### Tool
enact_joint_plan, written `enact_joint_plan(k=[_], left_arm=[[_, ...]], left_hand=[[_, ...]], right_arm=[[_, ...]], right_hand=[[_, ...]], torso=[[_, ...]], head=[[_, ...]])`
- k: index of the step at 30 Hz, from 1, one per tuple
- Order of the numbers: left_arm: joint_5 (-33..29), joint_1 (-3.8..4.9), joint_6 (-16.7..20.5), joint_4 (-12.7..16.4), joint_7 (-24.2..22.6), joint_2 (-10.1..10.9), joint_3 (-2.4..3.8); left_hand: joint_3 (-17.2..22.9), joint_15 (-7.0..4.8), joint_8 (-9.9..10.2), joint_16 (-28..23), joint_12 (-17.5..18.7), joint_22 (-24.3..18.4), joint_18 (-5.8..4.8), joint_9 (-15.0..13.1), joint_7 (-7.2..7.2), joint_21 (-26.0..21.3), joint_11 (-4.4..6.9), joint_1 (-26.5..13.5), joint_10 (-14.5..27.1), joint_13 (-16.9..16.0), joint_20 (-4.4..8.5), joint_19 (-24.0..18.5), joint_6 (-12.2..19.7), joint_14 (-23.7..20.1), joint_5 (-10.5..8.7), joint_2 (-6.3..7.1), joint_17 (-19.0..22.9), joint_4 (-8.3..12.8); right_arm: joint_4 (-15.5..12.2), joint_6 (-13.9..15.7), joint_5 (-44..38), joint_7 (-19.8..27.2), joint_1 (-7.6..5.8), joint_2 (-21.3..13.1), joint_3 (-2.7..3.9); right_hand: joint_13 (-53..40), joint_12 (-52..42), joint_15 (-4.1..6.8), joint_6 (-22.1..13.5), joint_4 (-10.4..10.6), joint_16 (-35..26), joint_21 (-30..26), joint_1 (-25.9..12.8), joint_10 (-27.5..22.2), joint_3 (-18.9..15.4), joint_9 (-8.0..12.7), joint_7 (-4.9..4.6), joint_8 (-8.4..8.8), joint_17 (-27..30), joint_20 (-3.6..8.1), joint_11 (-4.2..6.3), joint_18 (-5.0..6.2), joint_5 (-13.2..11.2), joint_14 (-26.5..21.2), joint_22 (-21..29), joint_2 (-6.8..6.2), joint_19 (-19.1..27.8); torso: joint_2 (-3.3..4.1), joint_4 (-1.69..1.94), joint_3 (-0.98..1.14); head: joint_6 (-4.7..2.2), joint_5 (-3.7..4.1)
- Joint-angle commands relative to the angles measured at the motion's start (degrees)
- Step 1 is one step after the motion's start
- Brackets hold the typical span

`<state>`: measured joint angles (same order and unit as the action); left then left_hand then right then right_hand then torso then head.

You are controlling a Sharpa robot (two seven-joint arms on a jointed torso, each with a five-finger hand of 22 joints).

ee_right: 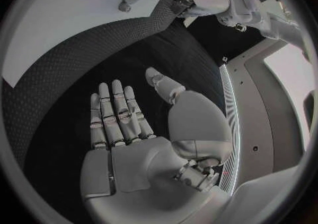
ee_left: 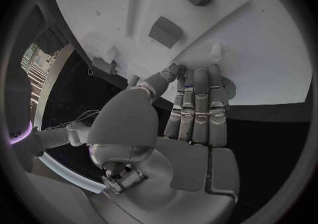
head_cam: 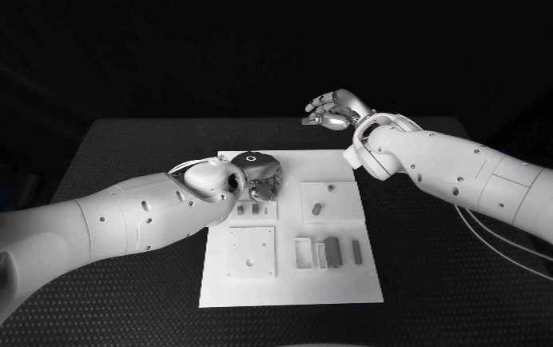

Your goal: Assemble the parts on the task board

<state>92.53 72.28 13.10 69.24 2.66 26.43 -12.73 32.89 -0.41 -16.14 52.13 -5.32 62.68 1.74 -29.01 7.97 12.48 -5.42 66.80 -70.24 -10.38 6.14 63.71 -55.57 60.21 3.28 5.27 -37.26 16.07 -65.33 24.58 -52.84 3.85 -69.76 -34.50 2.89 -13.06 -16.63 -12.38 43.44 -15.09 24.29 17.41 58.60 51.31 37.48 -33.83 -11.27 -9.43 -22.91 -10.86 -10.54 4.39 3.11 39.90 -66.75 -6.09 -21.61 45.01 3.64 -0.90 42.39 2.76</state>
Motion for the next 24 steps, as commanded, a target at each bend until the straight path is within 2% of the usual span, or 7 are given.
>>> enact_joint_plan(k=[1, 6, 11, 18, 24], left_arm=[[2.19, -0.5, -2.86, -0.05, 0.39, -0.08, -0.32], [2.93, -0.69, -2.69, -0.06, 0.28, -0.08, -0.33], [3.51, -0.87, -2.41, -0.12, 0.19, -0.11, -0.33], [3.78, -0.96, -1.42, -0.09, -0.12, -0.05, -0.33], [2.61, -1.05, -0.52, 0.07, -1.49, 0.2, -0.32]], left_hand=[[0.02, -0.35, -0.51, 0.38, -0.29, 0.29, 0.23, 0.02, -0.2, 0.39, 0.15, 1.15, -0.74, -0.28, 0.08, 0.51, -0.66, 0.21, -0.34, 0.2, -0.12, 0.46], [0.25, -0.47, -0.67, 0.41, -0.18, 0.69, 0.06, 0.08, -0.39, 0.22, 0.27, 2.68, -1.1, -0.68, 0.21, 0.41, -0.99, 0.3, -0.32, 1.14, 0.0, 0.54], [0.27, -0.67, -0.95, 0.66, -0.26, 1.04, 0.02, 0.03, -0.56, 0.34, 0.48, 3.34, -1.66, -1.01, 0.4, 0.81, -1.53, 0.81, -0.31, 1.39, -0.01, 0.5], [0.39, -0.94, -1.15, 1.2, -0.26, 1.52, 0.04, 0.04, -0.72, 0.63, 0.71, 3.71, -2.17, -1.34, 0.69, 1.56, -1.97, 1.66, -0.29, 1.21, -0.13, 0.41], [0.92, -1.33, -1.53, 1.77, -0.39, 2.02, 0.05, -0.02, -1.03, 0.9, 1.09, 3.81, -3.03, -1.79, 1.02, 2.37, -2.82, 2.58, -0.28, 0.52, -0.25, 0.24]], right_arm=[[0.01, -1.2, 0.03, -0.04, 0.01, 0.08, 0.01], [0.03, -1.49, 0.03, -0.15, 0.01, 0.11, 0.0], [0.06, -1.57, 0.03, -0.18, 0.01, 0.15, 0.0], [0.08, -1.65, 0.03, -0.19, 0.01, 0.18, 0.0], [0.12, -1.65, 0.03, -0.18, 0.01, 0.2, 0.0]], right_hand=[[0.11, 0.33, -0.11, -0.54, 0.07, -0.3, -0.29, -0.16, 0.41, -0.21, 0.11, -1.93, -0.3, 0.06, -0.12, -0.17, -0.45, -0.24, 0.38, -0.09, 0.27, -0.29], [0.21, 0.34, -0.12, -0.55, 0.12, -0.34, -0.32, -0.21, 0.43, -0.24, 0.15, -1.93, -0.32, 0.09, -0.13, -0.18, -0.44, -0.24, 0.36, -0.11, 0.28, -0.3], [0.39, 0.36, -0.15, -0.56, 0.22, -0.42, -0.37, -0.29, 0.46, -0.28, 0.22, -1.93, -0.35, 0.14, -0.13, -0.19, -0.41, -0.24, 0.31, -0.15, 0.3, -0.34], [0.57, 0.39, -0.18, -0.59, 0.31, -0.49, -0.42, -0.36, 0.47, -0.32, 0.29, -1.94, -0.39, 0.2, -0.14, -0.2, -0.38, -0.24, 0.25, -0.19, 0.3, -0.37], [0.67, 0.4, -0.19, -0.6, 0.37, -0.52, -0.45, -0.41, 0.49, -0.35, 0.33, -1.94, -0.41, 0.22, -0.15, -0.21, -0.36, -0.24, 0.24, -0.21, 0.29, -0.39]], torso=[[-0.01, 0.04, -0.06], [-0.03, 0.04, -0.05], [-0.03, 0.04, -0.06], [-0.03, 0.03, -0.04], [-0.04, 0.01, -0.02]], head=[[0.0, 0.02], [0.03, 0.01], [0.04, 0.02], [0.04, -0.01], [-0.07, -0.06]])
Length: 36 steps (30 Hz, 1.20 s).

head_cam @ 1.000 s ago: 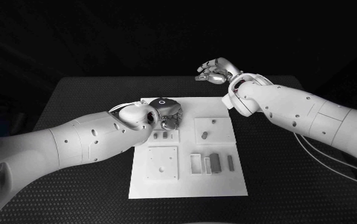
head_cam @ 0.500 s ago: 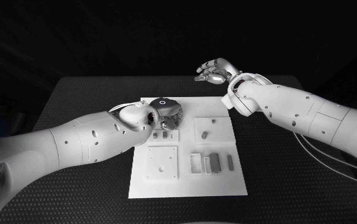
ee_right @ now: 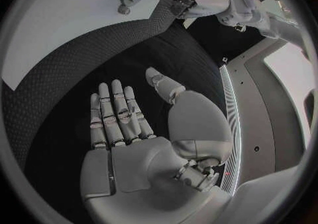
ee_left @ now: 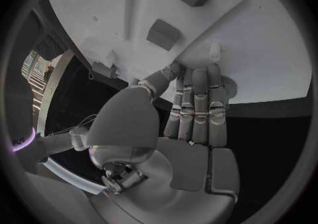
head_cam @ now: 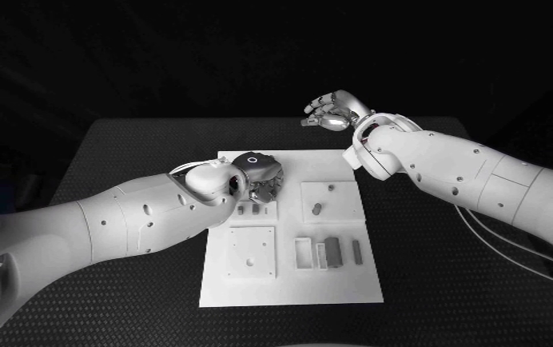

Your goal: Assemble the parts on the task board

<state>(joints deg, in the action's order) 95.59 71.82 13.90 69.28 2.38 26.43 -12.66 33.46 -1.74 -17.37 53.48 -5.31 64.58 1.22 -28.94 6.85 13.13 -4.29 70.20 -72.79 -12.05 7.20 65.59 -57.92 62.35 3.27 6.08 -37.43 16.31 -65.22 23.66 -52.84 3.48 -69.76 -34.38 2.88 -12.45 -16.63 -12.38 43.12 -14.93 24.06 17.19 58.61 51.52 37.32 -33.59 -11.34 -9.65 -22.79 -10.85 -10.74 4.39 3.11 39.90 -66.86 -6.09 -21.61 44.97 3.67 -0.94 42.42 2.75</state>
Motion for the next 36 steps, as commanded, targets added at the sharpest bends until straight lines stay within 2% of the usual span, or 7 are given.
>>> enact_joint_plan(k=[1, 8, 14, 16, 19, 27, 36], left_arm=[[-1.71, -0.61, -1.48, 0.1, -1.41, 0.35, -0.38], [-4.83, -0.68, 0.23, 0.49, -2.09, 1.52, -0.26], [-6.05, -0.61, 1.39, 1.44, -2.44, 3.02, 0.3], [-6.66, -0.61, 1.8, 1.64, -2.56, 3.24, 1.25], [-7.01, -0.61, 1.95, 2.14, -2.7, 3.61, 2.02], [-8.89, -0.58, 0.85, 5.04, -2.12, 5.57, 5.35], [-9.33, -0.24, 0.55, 6.86, -1.46, 7.77, 6.66]], left_hand=[[0.52, -0.07, -0.37, 0.48, -0.42, 0.18, 0.56, -0.11, 0.03, 0.24, 0.03, 0.43, -0.62, -0.2, 0.01, 0.56, -0.64, 0.54, -0.27, -0.47, -0.09, -0.02], [0.9, -0.18, -0.45, 0.42, -0.34, 0.26, 0.45, -0.09, -0.06, 0.09, 0.12, 0.37, -0.8, -0.35, 0.07, 0.53, -0.9, 0.5, -0.28, -0.59, -0.01, -0.02], [1.08, -0.29, -0.44, 0.69, -0.22, 0.43, 0.45, -0.04, -0.08, 0.15, 0.2, 0.12, -0.91, -0.48, 0.25, 0.94, -1.02, 0.88, -0.28, -0.65, -0.09, -0.08], [1.14, -0.33, -0.46, 0.78, -0.2, 0.49, 0.45, -0.04, -0.1, 0.18, 0.23, 0.05, -0.99, -0.54, 0.3, 1.09, -1.09, 1.0, -0.28, -0.7, -0.11, -0.11], [1.2, -0.38, -0.48, 0.89, -0.17, 0.58, 0.46, -0.02, -0.12, 0.22, 0.28, -0.08, -1.08, -0.61, 0.37, 1.29, -1.16, 1.16, -0.28, -0.76, -0.14, -0.16], [1.23, -0.43, -0.49, 0.94, -0.09, 0.67, 0.44, 0.0, -0.14, 0.23, 0.31, -0.29, -1.11, -0.67, 0.43, 1.43, -1.24, 1.24, -0.27, -0.79, -0.13, -0.22], [1.25, -0.43, -0.46, 0.93, -0.02, 0.7, 0.43, 0.02, -0.14, 0.19, 0.3, -0.35, -1.07, -0.68, 0.44, 1.42, -1.21, 1.22, -0.27, -0.76, -0.12, -0.2]], right_arm=[[0.01, -0.74, 0.02, 0.19, 0.01, 0.08, 0.0], [0.05, -0.64, 0.02, 0.23, 0.01, 0.01, 0.0], [0.06, -0.48, 0.02, 0.25, 0.01, -0.25, -0.01], [0.06, -0.46, 0.02, 0.26, 0.01, -0.28, -0.01], [0.2, -0.45, 0.02, 0.29, 0.02, -0.19, -0.02], [0.37, -0.46, 0.02, 0.31, 0.04, -0.2, -0.06], [0.49, -0.59, 0.02, 0.3, 0.13, -0.15, -0.12]], right_hand=[[0.08, 0.4, -0.2, -0.28, 0.22, -0.3, -0.25, -0.43, 0.29, -0.2, 0.1, -1.87, -0.2, 0.11, -0.15, 0.0, -0.37, -0.24, 0.24, -0.1, 0.29, -0.39], [0.18, 0.41, -0.2, -0.3, 0.26, -0.33, -0.28, -0.45, 0.3, -0.22, 0.14, -1.87, -0.21, 0.13, -0.16, 0.0, -0.36, -0.24, 0.23, -0.12, 0.28, -0.39], [0.32, 0.45, -0.23, -0.33, 0.29, -0.39, -0.34, -0.46, 0.26, -0.24, 0.2, -1.87, -0.24, 0.17, -0.16, -0.02, -0.34, -0.24, 0.18, -0.15, 0.25, -0.38], [0.38, 0.47, -0.24, -0.33, 0.3, -0.41, -0.37, -0.46, 0.25, -0.25, 0.22, -1.87, -0.25, 0.18, -0.17, -0.03, -0.34, -0.24, 0.16, -0.16, 0.22, -0.37], [0.41, 0.48, -0.24, -0.34, 0.3, -0.43, -0.38, -0.46, 0.24, -0.25, 0.23, -1.87, -0.25, 0.19, -0.17, -0.03, -0.34, -0.24, 0.15, -0.16, 0.22, -0.37], [0.52, 0.5, -0.25, -0.37, 0.32, -0.47, -0.42, -0.44, 0.22, -0.25, 0.28, -1.87, -0.27, 0.22, -0.18, -0.05, -0.33, -0.24, 0.12, -0.19, 0.22, -0.37], [0.64, 0.53, -0.27, -0.39, 0.34, -0.51, -0.46, -0.43, 0.2, -0.26, 0.32, -1.87, -0.29, 0.25, -0.18, -0.07, -0.32, -0.24, 0.08, -0.22, 0.22, -0.37]], torso=[[-0.01, -0.04, 0.02], [-0.02, -0.04, 0.03], [-0.05, 0.02, 0.03], [-0.07, 0.06, 0.04], [-0.03, 0.07, 0.03], [-0.08, 0.21, -0.04], [-0.06, 0.16, -0.03]], head=[[-0.13, -0.06], [-0.23, 0.02], [-0.37, 0.24], [-0.37, 0.24], [-0.51, 0.21], [-0.64, 0.03], [-0.85, -0.36]])
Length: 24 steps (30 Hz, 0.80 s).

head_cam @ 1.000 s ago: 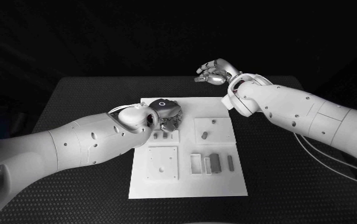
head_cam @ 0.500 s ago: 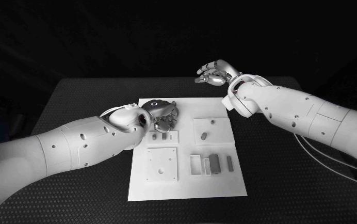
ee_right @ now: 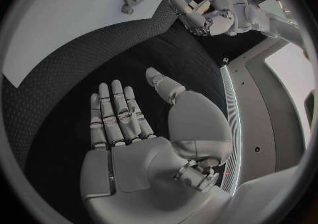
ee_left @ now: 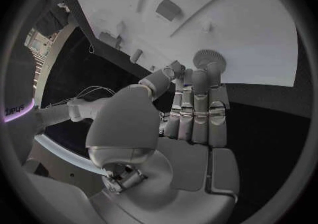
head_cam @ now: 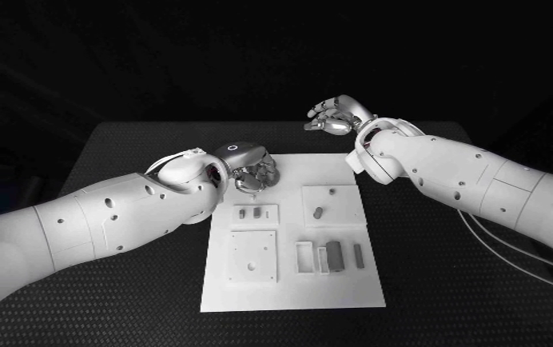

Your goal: Assemble the parts on the task board

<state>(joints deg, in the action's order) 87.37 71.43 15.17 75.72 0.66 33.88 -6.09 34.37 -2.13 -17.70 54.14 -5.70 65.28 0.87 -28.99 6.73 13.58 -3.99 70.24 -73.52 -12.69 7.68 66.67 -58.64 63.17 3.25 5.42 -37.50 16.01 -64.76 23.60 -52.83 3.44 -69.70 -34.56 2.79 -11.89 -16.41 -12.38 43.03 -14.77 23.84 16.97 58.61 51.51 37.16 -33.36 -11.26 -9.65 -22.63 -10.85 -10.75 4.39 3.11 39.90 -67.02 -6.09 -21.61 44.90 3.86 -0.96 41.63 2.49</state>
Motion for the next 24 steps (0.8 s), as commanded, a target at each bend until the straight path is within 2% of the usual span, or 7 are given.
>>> enact_joint_plan(k=[1, 5, 11, 14, 21, 24], left_arm=[[-1.11, 0.21, -0.84, 0.48, 0.39, 0.58, 0.09], [-0.96, 0.24, -1.63, 0.51, 0.81, 1.56, 0.05], [0.16, 0.21, -2.21, 0.38, 1.11, 2.61, -0.02], [0.7, 0.2, -2.71, 0.27, 1.26, 2.86, -0.11], [1.68, 0.15, -3.4, -0.79, 1.41, 2.95, -1.19], [1.69, -0.04, -3.77, -1.36, 1.47, 2.81, -1.41]], left_hand=[[0.33, -0.04, -0.13, 0.27, 0.37, 0.0, 0.78, 0.08, -0.02, -0.26, 0.0, -0.4, -0.34, -0.04, -0.04, 0.34, -0.5, 0.41, -0.25, -0.1, -0.04, 0.1], [0.33, -0.04, -0.12, 0.27, 0.39, 0.01, 0.77, 0.09, -0.02, -0.28, -0.01, -0.44, -0.33, -0.05, -0.04, 0.34, -0.5, 0.4, -0.26, -0.07, -0.04, 0.1], [0.32, -0.03, -0.1, 0.27, 0.42, 0.03, 0.76, 0.1, -0.02, -0.29, -0.01, -0.48, -0.33, -0.06, -0.04, 0.33, -0.49, 0.39, -0.26, -0.04, -0.03, 0.11], [0.34, -0.03, -0.1, 0.28, 0.43, 0.05, 0.75, 0.1, -0.02, -0.3, -0.01, -0.49, -0.34, -0.07, -0.04, 0.33, -0.5, 0.39, -0.26, -0.07, -0.03, 0.09], [0.36, -0.03, -0.1, 0.29, 0.45, 0.07, 0.75, 0.11, -0.02, -0.31, -0.01, -0.51, -0.34, -0.08, -0.03, 0.33, -0.5, 0.39, -0.26, -0.1, -0.03, 0.09], [0.35, -0.03, -0.08, 0.29, 0.47, 0.08, 0.73, 0.12, -0.01, -0.33, -0.02, -0.56, -0.34, -0.09, -0.03, 0.33, -0.49, 0.38, -0.26, -0.08, -0.03, 0.06]], right_arm=[[0.03, -0.53, 0.01, 0.33, 0.1, 0.02, -0.04], [0.06, -0.71, 0.01, 0.26, 0.15, -0.09, -0.07], [0.1, -0.71, 0.01, 0.22, 0.19, -0.2, -0.09], [0.05, -0.71, 0.01, 0.22, 0.19, -0.2, -0.09], [0.05, -0.71, 0.01, 0.21, 0.2, -0.25, -0.1], [0.05, -0.72, 0.01, 0.22, 0.23, -0.2, -0.1]], right_hand=[[0.09, 0.31, -0.28, -0.3, 0.18, -0.29, -0.24, -0.43, 0.2, -0.1, 0.09, -1.96, -0.29, 0.1, -0.19, -0.07, -0.31, -0.24, 0.08, -0.07, 0.22, -0.37], [0.12, 0.31, -0.28, -0.3, 0.19, -0.3, -0.25, -0.43, 0.2, -0.11, 0.1, -1.96, -0.3, 0.1, -0.19, -0.08, -0.31, -0.24, 0.07, -0.08, 0.22, -0.37], [0.18, 0.32, -0.28, -0.3, 0.21, -0.32, -0.27, -0.44, 0.2, -0.12, 0.13, -1.96, -0.31, 0.11, -0.2, -0.08, -0.31, -0.24, 0.07, -0.09, 0.23, -0.37], [0.2, 0.32, -0.29, -0.3, 0.21, -0.32, -0.28, -0.43, 0.2, -0.12, 0.13, -1.96, -0.32, 0.12, -0.2, -0.08, -0.31, -0.24, 0.06, -0.1, 0.23, -0.36], [0.24, 0.32, -0.29, -0.31, 0.22, -0.33, -0.3, -0.43, 0.21, -0.12, 0.15, -1.96, -0.33, 0.13, -0.2, -0.09, -0.3, -0.24, 0.06, -0.11, 0.24, -0.36], [0.26, 0.32, -0.29, -0.31, 0.23, -0.33, -0.31, -0.43, 0.21, -0.12, 0.16, -1.96, -0.33, 0.13, -0.2, -0.09, -0.3, -0.24, 0.06, -0.11, 0.24, -0.37]], torso=[[0.02, -0.05, -0.02], [0.03, -0.16, 0.01], [0.06, -0.06, -0.09], [0.03, -0.06, -0.04], [0.04, -0.1, -0.11], [0.08, -0.2, -0.11]], head=[[-0.05, -0.12], [-0.09, -0.17], [0.06, -0.21], [0.09, -0.26], [0.14, -0.31], [0.15, -0.41]])
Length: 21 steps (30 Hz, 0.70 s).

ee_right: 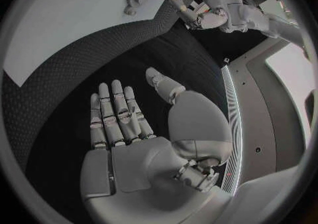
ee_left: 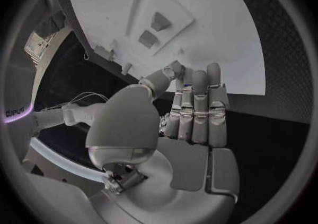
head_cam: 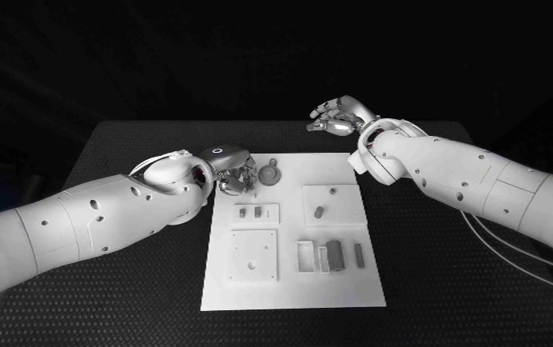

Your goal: Assemble the parts on the task board

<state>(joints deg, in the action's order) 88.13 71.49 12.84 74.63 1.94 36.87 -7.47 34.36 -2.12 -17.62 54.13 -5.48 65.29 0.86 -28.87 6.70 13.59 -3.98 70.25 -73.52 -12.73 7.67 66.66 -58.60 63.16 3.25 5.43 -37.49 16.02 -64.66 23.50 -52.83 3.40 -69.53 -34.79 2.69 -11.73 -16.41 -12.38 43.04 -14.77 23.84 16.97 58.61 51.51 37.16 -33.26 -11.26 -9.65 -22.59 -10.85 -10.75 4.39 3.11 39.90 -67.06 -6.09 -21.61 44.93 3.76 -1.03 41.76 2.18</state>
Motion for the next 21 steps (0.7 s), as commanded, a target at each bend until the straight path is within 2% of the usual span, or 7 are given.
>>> enact_joint_plan(k=[1, 13, 21], left_arm=[[0.94, -0.19, -1.51, -0.5, 0.17, -0.23, -0.05], [1.25, -0.32, -2.62, -0.88, 0.3, -0.46, -0.34], [1.18, -0.37, -2.98, -0.12, 0.35, -0.42, -0.36]], left_hand=[[0.35, -0.03, -0.15, 0.29, 0.27, 0.09, 0.74, 0.01, 0.03, -0.34, -0.03, -0.61, -0.34, -0.06, -0.02, 0.34, -0.52, 0.38, -0.27, -0.09, -0.04, 0.04], [0.38, -0.02, -0.11, 0.29, 0.37, 0.17, 0.71, 0.05, 0.04, -0.41, -0.04, -0.78, -0.34, -0.12, 0.0, 0.33, -0.5, 0.35, -0.27, -0.17, -0.02, -0.03], [0.34, -0.02, -0.11, 0.31, 0.4, 0.21, 0.69, 0.07, 0.05, -0.43, -0.04, -0.92, -0.37, -0.15, 0.0, 0.33, -0.51, 0.36, -0.27, -0.2, -0.01, -0.09]], right_arm=[[0.0, -0.63, 0.01, 0.25, 0.07, 0.1, 0.0], [0.02, -0.72, 0.01, 0.21, 0.13, 0.14, -0.01], [0.09, -0.73, 0.01, 0.2, 0.14, 0.19, -0.02]], right_hand=[[0.11, 0.32, -0.29, -0.31, 0.23, -0.33, -0.31, -0.43, 0.22, -0.13, 0.07, -1.96, -0.33, 0.09, -0.2, -0.09, -0.3, -0.24, 0.07, -0.08, 0.24, -0.37], [0.12, 0.32, -0.29, -0.32, 0.23, -0.34, -0.31, -0.43, 0.22, -0.13, 0.07, -1.96, -0.34, 0.09, -0.2, -0.09, -0.3, -0.24, 0.07, -0.08, 0.24, -0.37], [0.12, 0.32, -0.29, -0.32, 0.23, -0.34, -0.31, -0.43, 0.22, -0.13, 0.07, -1.96, -0.34, 0.09, -0.2, -0.09, -0.3, -0.24, 0.07, -0.08, 0.24, -0.37]], torso=[[0.06, -0.15, -0.01], [0.04, -0.09, 0.1], [0.04, -0.14, 0.12]], head=[[0.01, -0.16], [0.19, 0.0], [0.3, 0.03]])
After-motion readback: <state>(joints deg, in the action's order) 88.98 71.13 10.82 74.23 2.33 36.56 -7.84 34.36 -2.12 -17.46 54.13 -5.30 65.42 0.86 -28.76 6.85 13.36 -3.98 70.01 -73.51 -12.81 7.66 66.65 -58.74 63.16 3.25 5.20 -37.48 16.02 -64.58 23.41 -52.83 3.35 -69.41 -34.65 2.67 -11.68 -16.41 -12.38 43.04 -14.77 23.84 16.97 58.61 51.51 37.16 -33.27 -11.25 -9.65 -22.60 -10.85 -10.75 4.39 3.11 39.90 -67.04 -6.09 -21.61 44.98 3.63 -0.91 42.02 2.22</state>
